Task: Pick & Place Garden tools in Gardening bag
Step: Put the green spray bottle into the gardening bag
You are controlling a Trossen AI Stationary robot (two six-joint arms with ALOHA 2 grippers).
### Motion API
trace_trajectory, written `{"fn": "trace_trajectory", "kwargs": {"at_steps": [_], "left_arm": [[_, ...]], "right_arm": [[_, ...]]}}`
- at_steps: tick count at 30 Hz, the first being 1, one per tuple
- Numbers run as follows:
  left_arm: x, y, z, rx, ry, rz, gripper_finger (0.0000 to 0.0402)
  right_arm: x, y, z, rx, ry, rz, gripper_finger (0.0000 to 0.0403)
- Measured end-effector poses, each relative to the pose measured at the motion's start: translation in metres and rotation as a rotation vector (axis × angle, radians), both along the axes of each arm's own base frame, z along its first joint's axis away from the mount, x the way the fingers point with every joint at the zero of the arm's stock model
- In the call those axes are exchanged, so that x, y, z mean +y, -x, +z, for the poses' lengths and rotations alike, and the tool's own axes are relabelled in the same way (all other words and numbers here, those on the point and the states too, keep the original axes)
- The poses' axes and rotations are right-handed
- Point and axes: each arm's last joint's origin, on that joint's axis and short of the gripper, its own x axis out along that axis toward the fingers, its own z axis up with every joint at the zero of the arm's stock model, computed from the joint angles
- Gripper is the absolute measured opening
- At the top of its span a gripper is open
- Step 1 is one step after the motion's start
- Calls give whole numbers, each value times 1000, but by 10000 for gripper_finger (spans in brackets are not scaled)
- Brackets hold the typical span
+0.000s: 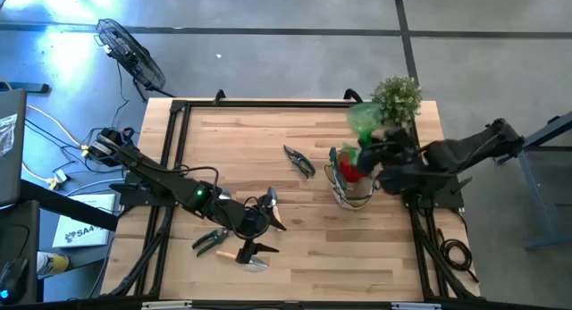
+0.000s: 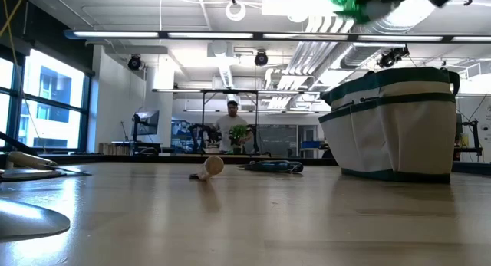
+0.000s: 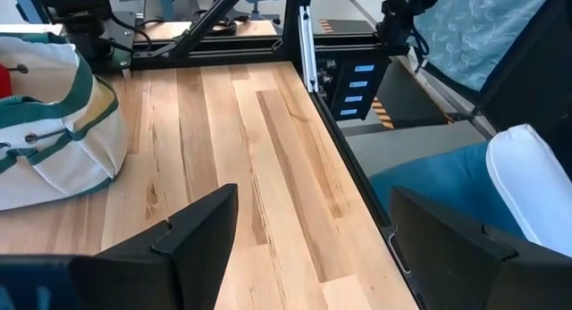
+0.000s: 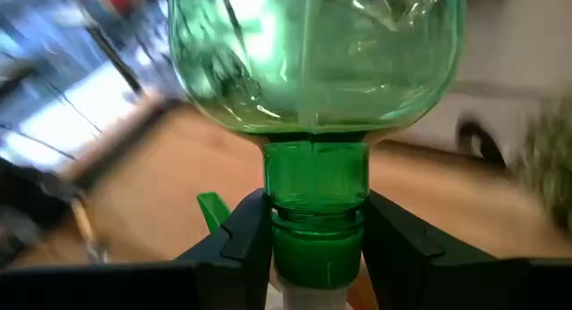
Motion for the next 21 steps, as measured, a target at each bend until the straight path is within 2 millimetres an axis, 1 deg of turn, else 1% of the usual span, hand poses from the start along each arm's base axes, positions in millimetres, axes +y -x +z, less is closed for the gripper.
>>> {"fn": "trace_trajectory", "kwargs": {"at_steps": [4,7,15,21], "left_arm": [[0,0,0,-1,-2,0,283],[0,0,0,-1,-4,1,283],[0,0,-1,5,-10,2,283],[1,1,-3,32,-10,3,283]], "right_arm": [[-3,-9,-25,73,-122,-8,127],[-1,-12,-37,98,-175,-9,127],[16,-12,-45,84,-234,32,127],[21,-15,-61,208,-277,-21,127]]}}
